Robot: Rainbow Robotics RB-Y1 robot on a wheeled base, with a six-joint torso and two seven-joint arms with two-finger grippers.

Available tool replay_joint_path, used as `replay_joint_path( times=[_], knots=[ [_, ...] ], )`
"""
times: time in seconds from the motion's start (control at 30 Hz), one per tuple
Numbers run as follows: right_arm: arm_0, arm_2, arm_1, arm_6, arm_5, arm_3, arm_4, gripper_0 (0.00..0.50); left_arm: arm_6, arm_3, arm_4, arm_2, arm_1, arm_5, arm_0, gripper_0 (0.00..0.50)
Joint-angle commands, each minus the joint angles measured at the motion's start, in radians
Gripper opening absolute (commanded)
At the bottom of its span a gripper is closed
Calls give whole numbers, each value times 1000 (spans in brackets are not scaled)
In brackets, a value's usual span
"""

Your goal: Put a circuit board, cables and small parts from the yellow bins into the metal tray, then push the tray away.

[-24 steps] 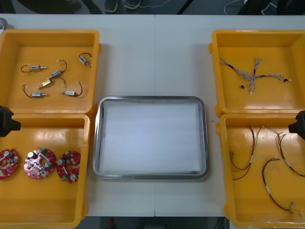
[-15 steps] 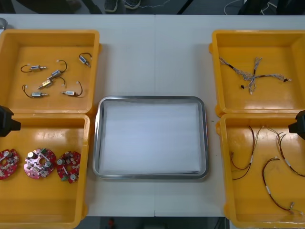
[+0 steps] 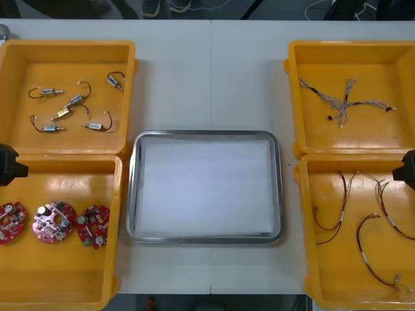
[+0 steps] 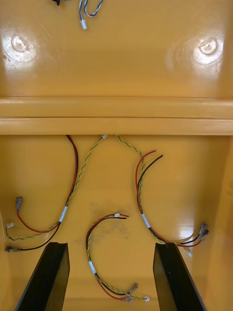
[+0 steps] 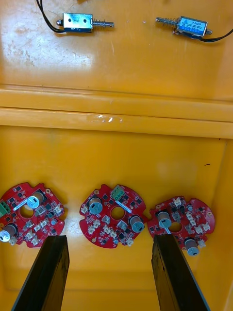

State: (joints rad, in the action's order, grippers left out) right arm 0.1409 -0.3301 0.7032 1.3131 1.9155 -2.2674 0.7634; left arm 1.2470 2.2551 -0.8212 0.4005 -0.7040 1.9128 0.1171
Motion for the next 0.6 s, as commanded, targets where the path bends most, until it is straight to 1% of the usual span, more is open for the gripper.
replay_joint_path(
  times=[0.03, 0.6],
  knots=[
    [-12, -24, -10, 8, 4, -27, -6, 500, 5, 8, -7, 18, -38, 7, 26, 500],
    [-12, -24, -10, 8, 4, -27, -6, 500, 5, 8, -7, 18, -38, 7, 26, 500]
  ],
)
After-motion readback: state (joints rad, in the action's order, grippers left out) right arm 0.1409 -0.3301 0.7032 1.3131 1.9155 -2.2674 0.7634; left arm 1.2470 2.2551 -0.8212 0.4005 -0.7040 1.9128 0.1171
